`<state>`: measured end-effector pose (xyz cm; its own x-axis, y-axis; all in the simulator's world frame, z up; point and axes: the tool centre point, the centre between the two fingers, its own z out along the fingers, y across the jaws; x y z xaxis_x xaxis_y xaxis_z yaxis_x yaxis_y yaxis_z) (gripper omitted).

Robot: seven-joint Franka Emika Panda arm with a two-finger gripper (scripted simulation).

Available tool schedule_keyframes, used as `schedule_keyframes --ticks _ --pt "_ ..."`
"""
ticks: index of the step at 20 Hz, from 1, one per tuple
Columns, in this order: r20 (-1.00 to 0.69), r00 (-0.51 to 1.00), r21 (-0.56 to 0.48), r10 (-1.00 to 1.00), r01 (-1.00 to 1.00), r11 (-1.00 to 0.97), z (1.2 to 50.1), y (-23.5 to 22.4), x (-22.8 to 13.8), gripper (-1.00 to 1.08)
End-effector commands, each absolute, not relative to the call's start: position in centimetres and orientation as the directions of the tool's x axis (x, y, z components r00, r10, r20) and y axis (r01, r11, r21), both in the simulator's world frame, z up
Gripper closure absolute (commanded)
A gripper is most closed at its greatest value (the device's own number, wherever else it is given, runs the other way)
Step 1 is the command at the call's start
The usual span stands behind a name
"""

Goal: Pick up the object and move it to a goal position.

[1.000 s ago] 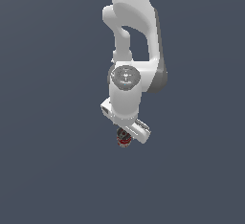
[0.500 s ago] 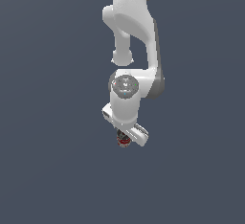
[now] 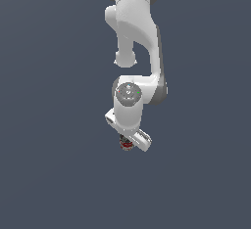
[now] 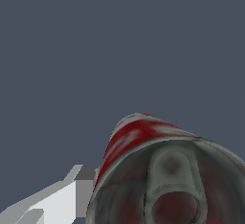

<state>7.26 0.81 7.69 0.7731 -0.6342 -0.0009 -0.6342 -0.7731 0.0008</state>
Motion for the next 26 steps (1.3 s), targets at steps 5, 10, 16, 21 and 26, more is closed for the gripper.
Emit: schedule_keyframes --ticks 5,10,16,21,26 --pt "0.0 0.773 0.0 -0.634 -0.634 -0.773 7.7 0.8 7.3 1.08" --pt "-0.001 0.773 0.001 -0.634 -0.634 -0.773 7.7 0.8 7.3 1.08" --pt "-0.001 0.773 0.001 -0.634 -0.634 -0.773 9.2 0.3 7.1 1.08" --pt "-0.001 0.773 0.0 -0.635 -0.635 -0.773 12.3 -0.8 6.8 1.08" --pt "-0.001 0.773 0.0 -0.635 -0.635 -0.773 17.1 -2.5 6.4 1.08"
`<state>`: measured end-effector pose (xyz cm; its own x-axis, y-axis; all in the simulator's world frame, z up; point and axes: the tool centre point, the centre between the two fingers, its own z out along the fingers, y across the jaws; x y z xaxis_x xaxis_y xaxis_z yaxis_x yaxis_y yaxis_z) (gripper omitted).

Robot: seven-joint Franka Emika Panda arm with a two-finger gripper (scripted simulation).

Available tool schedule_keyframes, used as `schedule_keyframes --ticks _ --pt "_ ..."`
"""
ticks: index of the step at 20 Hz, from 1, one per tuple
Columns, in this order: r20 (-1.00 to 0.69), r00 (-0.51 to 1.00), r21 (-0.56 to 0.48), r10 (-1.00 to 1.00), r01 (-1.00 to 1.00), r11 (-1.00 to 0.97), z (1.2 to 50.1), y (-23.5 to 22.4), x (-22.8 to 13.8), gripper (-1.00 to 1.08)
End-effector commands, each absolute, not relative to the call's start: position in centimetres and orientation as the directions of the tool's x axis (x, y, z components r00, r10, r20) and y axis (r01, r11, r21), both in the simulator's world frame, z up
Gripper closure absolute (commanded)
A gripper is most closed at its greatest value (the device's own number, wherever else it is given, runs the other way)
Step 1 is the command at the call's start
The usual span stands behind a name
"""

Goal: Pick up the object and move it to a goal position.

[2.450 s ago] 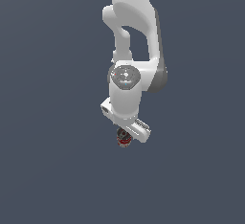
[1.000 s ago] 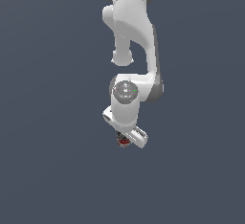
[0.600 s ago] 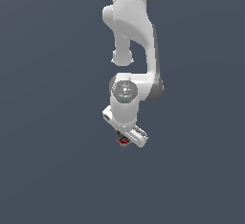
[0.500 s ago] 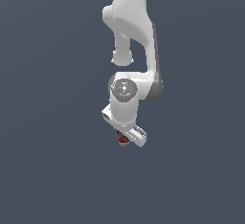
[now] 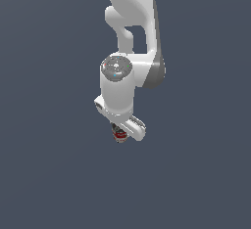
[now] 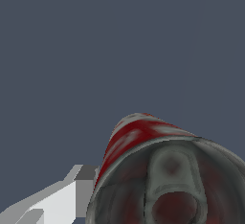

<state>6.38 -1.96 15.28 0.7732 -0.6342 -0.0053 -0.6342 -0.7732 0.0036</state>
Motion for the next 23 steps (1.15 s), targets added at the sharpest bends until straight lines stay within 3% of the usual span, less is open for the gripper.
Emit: schedule_keyframes --ticks 1,12,23 --pt "-0.001 0.773 0.0 -0.635 -0.635 -0.773 18.2 -2.9 6.3 1.08" --pt "0.0 0.773 0.0 -0.635 -0.635 -0.773 26.9 -6.1 5.8 1.08" --pt "0.0 0.773 0.0 -0.635 -0.635 -0.773 28.2 -6.5 5.9 1.08"
